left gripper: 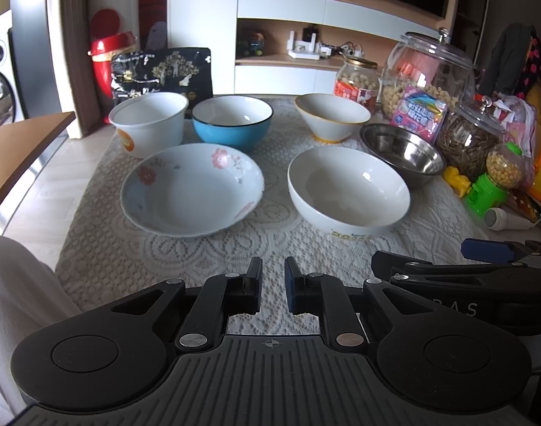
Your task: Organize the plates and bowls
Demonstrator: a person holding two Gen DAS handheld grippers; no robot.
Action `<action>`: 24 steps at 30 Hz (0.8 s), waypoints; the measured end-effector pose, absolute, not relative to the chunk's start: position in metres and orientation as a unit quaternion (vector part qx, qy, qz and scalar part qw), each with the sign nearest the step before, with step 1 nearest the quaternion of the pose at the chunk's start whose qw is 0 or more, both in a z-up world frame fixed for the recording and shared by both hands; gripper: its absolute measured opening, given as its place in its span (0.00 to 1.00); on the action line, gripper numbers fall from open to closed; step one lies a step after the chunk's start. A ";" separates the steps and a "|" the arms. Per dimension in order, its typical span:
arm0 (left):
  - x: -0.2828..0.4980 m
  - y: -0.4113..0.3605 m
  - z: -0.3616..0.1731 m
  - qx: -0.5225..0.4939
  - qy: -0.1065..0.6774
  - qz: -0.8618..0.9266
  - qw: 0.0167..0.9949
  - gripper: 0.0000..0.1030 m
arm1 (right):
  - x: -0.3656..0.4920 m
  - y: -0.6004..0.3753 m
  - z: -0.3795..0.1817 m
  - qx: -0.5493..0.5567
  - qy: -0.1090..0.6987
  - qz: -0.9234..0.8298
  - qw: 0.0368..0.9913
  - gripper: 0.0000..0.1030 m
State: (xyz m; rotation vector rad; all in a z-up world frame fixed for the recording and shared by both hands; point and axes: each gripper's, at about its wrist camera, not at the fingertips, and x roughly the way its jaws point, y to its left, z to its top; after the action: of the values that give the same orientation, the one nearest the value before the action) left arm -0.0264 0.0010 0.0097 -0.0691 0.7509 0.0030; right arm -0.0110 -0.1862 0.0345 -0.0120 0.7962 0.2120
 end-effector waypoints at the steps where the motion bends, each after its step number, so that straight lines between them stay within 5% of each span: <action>1: -0.026 0.001 0.009 -0.034 0.368 0.001 0.929 0.16 | -0.010 -0.186 0.035 -0.007 0.386 0.103 0.917 1.00; 12: -0.001 0.015 0.001 -0.058 0.383 -0.008 0.922 0.16 | 0.004 -0.191 0.032 -0.023 0.377 0.097 0.921 1.00; 24: 0.022 0.074 -0.033 -0.111 0.415 0.020 0.903 0.17 | 0.047 -0.166 -0.012 0.052 0.463 0.222 0.857 1.00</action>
State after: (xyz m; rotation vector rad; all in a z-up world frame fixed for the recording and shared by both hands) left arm 0.0220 0.0735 -0.0329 -0.2288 0.8569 0.0419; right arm 0.0467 -0.1664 -0.0119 0.1089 0.9725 0.4660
